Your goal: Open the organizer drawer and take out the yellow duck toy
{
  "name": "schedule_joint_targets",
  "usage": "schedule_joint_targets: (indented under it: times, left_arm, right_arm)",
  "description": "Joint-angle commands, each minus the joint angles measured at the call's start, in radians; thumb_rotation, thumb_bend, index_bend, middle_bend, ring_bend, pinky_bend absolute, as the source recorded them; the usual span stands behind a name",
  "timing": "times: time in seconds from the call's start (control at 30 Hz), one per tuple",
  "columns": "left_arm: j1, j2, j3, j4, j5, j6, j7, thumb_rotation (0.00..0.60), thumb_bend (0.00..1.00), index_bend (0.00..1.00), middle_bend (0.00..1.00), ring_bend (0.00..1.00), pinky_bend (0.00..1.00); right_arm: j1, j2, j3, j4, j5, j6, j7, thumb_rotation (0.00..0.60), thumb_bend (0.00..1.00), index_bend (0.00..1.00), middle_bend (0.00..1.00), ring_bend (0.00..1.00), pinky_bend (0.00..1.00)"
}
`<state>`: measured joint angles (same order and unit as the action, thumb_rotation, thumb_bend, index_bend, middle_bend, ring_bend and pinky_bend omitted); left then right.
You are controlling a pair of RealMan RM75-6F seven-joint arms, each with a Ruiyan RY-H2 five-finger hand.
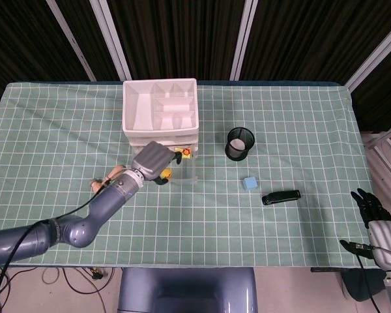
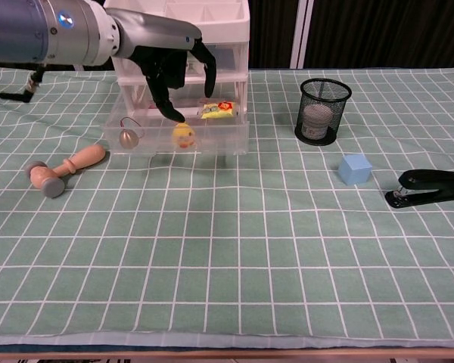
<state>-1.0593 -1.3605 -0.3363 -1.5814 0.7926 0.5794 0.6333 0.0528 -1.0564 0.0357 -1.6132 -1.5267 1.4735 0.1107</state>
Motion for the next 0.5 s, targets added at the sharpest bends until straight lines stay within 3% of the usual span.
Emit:
schedule_joint_targets:
  times: [0.03,0.5]
  left_arm:
    - [-0.042,0.046,0.019,0.062,0.101,-0.072,-0.051,0.600,0.17,0.38,1.00,1.00,1.00]
    - [-0.085,0.022,0.090,0.179,0.387,-0.138,-0.241,0.600,0.15,0.38,1.00,1.00,1.00]
  right_arm:
    - [0.000,0.000,0.000,-0.001,0.002,-0.001,0.000,0.600,0.05,0.00,0.00,0.00,0.23]
    - [-0.001,0.001,0.003,-0.008,0.010,-0.003,-0.004,0.600,0.05,0.00,0.00,0.00,0.23]
